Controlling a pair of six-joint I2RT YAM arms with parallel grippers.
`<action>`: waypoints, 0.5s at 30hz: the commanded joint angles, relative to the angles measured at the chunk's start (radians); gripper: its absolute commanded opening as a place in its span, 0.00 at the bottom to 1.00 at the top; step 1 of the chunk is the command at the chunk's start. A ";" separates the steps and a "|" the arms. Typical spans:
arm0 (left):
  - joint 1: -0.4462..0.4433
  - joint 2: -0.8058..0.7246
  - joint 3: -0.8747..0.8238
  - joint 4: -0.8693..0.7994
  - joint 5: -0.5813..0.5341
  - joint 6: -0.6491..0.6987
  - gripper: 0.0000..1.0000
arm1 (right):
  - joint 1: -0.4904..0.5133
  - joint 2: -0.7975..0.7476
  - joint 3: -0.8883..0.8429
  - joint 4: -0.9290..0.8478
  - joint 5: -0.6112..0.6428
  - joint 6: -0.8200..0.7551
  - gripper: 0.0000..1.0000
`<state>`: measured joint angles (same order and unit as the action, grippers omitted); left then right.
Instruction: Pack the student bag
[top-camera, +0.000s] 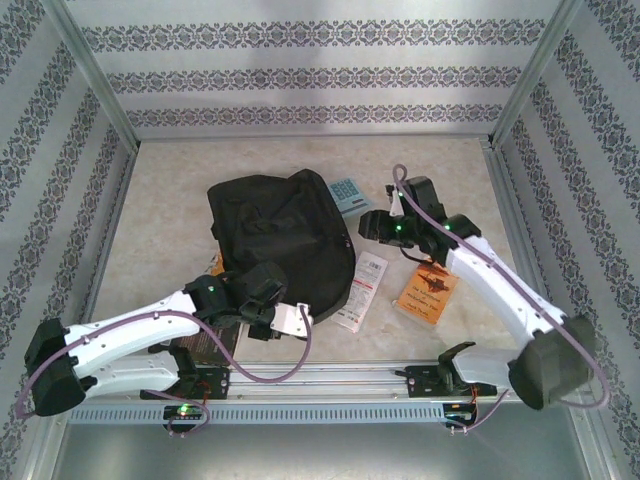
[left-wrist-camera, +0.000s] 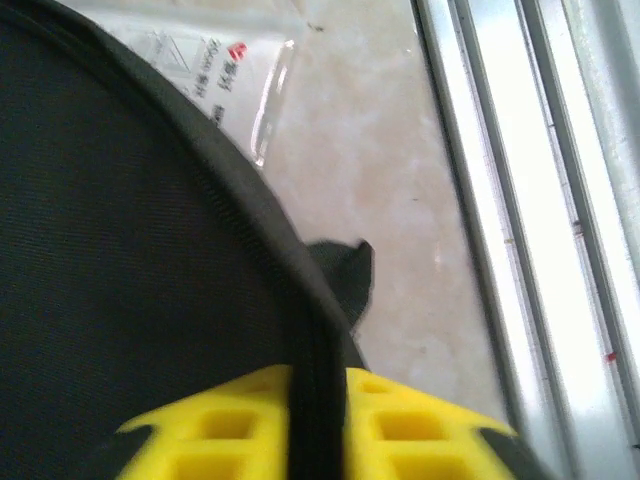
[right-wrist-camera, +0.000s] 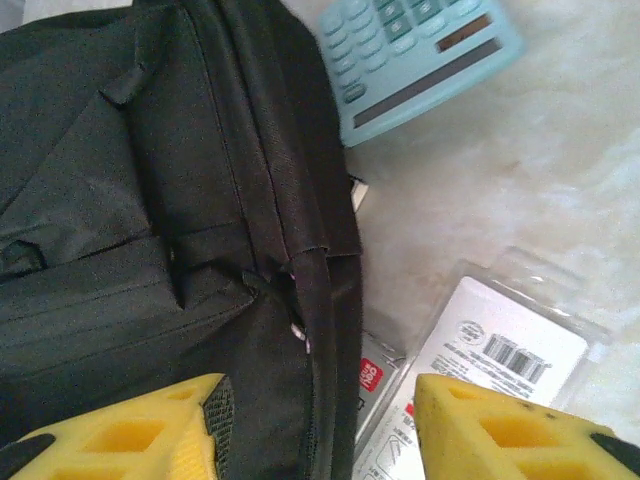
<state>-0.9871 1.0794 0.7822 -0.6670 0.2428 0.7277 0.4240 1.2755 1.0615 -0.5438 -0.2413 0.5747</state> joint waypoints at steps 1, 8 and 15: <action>-0.015 -0.051 -0.005 0.015 -0.027 -0.100 0.39 | 0.013 0.098 0.103 -0.042 -0.059 -0.033 0.53; -0.011 -0.189 0.045 0.089 -0.015 -0.358 0.73 | 0.012 0.346 0.292 -0.074 -0.200 -0.131 0.57; 0.031 -0.131 0.163 0.054 -0.403 -0.719 0.57 | 0.011 0.572 0.514 -0.215 -0.130 -0.226 0.57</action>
<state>-0.9806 0.9276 0.8814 -0.5999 0.0570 0.2401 0.4297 1.7847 1.4933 -0.6590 -0.3897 0.4194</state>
